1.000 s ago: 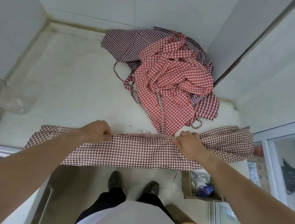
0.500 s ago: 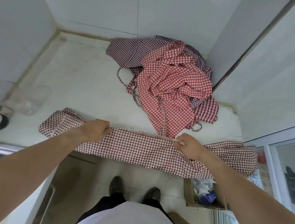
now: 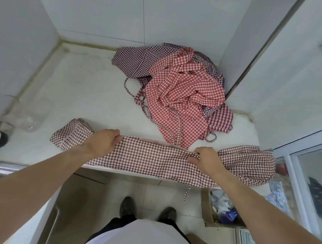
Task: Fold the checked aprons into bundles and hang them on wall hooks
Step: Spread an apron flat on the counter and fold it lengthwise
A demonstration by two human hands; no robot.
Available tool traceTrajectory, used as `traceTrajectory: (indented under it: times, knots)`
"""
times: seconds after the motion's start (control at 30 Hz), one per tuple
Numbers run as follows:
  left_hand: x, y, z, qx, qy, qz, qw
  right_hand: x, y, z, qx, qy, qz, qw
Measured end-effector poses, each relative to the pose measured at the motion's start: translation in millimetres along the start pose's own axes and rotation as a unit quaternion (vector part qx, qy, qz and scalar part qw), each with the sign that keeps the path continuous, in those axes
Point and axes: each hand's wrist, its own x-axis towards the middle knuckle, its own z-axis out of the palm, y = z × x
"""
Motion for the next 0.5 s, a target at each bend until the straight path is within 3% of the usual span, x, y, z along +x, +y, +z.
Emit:
traceTrajectory:
  times: [0.2, 0.4, 0.5]
  knots:
    - [-1.7, -3.4, -10.7, 0.028, 0.015, 0.003, 0.999, 0.0, 2.7, -26.7, 0.053, -0.152, 0.026, 0.987]
    - [-1.3, -0.1, -11.3, -0.009, 0.013, -0.022, 1.0, 1.4, 8.0, -26.0, 0.014, -0.213, 0.064, 0.975]
    - [0.4, 3.4, -9.6, -0.028, -0.039, -0.014, 0.999, 4.2, 12.5, -26.0, 0.016, -0.206, 0.093, 0.974]
